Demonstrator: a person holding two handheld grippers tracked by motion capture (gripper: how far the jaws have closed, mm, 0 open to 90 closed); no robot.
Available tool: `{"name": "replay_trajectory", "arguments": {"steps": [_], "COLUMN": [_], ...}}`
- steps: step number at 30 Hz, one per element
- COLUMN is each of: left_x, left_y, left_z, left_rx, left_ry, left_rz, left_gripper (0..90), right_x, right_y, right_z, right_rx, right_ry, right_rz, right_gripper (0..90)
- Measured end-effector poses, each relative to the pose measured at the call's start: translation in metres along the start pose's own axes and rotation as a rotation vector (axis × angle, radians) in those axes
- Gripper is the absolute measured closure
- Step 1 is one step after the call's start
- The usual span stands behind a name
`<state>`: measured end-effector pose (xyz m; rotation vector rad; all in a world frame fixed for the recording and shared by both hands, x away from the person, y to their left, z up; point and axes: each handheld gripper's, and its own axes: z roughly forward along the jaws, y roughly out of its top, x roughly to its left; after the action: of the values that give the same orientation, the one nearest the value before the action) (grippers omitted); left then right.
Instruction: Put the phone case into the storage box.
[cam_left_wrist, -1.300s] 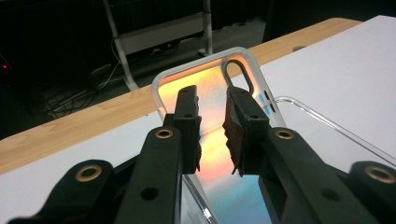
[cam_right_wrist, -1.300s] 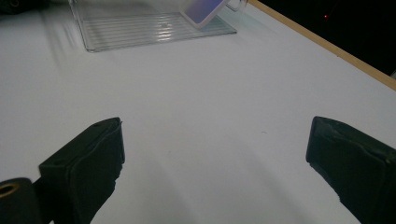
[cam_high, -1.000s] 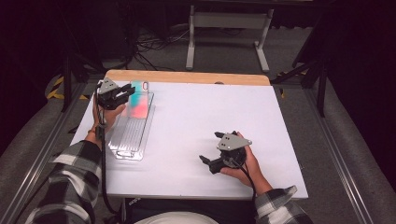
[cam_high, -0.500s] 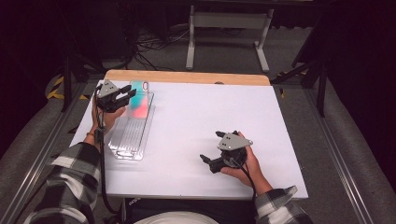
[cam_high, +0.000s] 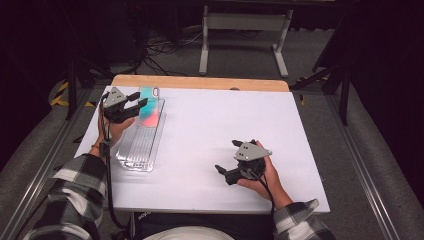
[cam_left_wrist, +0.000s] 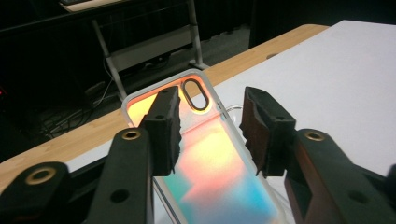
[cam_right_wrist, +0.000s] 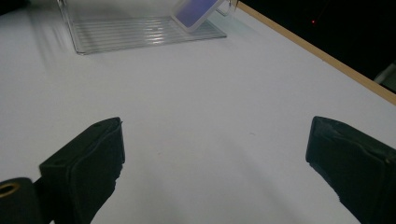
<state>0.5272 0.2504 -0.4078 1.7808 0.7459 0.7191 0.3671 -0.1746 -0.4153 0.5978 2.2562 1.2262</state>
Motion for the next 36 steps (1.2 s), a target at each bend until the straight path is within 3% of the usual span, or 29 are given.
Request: {"name": "replay_trajectory", "arguments": {"steps": [13,25,36], "left_x": [-0.012,-0.020,-0.025], "left_y": [0.007,0.007,0.007], "left_z": [-0.015,-0.019,-0.027], "left_rx": [-0.043,-0.040,-0.057], "left_ry": [-0.039,-0.054,-0.070], "left_rz": [0.004,0.025,0.020], "left_gripper": [52.8,51.9,50.7], "right_x": [0.001,0.001,0.001], "right_y": [0.001,0.001,0.001], "right_z": [-0.001,-0.002,-0.003], "right_rx": [-0.004,-0.007,-0.009], "right_ry": [-0.010,-0.010,-0.012], "right_rz": [-0.014,-0.018,-0.021], "right_gripper": [5.2,5.2,5.2]}}
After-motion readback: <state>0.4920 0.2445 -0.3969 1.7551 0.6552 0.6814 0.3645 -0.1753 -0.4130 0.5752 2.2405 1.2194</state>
